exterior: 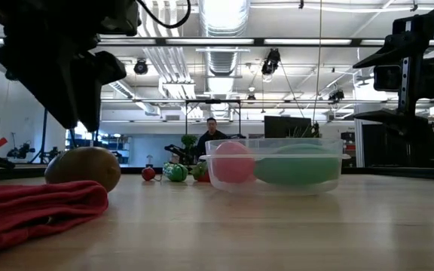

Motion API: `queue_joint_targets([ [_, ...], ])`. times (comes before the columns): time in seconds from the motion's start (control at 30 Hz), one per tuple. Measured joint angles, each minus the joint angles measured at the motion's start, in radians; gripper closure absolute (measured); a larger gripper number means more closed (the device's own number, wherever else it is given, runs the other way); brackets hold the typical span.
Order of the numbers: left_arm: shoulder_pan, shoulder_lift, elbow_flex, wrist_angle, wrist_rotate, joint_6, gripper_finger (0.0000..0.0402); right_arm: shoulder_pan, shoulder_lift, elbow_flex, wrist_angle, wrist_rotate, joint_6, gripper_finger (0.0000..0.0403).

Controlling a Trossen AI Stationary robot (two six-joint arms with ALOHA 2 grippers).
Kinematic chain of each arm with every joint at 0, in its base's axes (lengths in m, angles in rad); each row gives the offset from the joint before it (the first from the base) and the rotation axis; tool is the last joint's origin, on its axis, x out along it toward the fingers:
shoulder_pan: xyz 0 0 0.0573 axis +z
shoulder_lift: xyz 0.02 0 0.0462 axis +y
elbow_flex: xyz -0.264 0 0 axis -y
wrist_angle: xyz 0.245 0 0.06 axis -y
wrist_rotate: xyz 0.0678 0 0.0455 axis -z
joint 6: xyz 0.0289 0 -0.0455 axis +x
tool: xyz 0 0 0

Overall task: Pick and placing Produce into tupperware
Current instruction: Put the kiwi into the transparent container

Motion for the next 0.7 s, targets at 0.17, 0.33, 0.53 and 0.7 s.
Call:
queue_joint_targets([
  [0.17, -0.011, 0.0, 0.0, 0.02, -0.07, -0.038, 0.0253, 0.0, 0.0, 0.0, 0.0, 0.0, -0.005, 0.0051],
  [0.33, -0.016, 0.005, -0.023, 0.038, -0.07, -0.052, 0.0229, 0.0, 0.0, 0.0, 0.0, 0.0, -0.004, 0.0051],
  [0.53, -0.02, 0.005, -0.032, 0.042, -0.07, -0.052, 0.0165, 0.0, 0.0, 0.0, 0.0, 0.0, -0.002, 0.0051],
  [0.7, -0.021, 0.007, -0.035, 0.047, -0.068, -0.045, 0.0123, 0.0, 0.0, 0.0, 0.0, 0.0, 0.0, 0.0051],
])
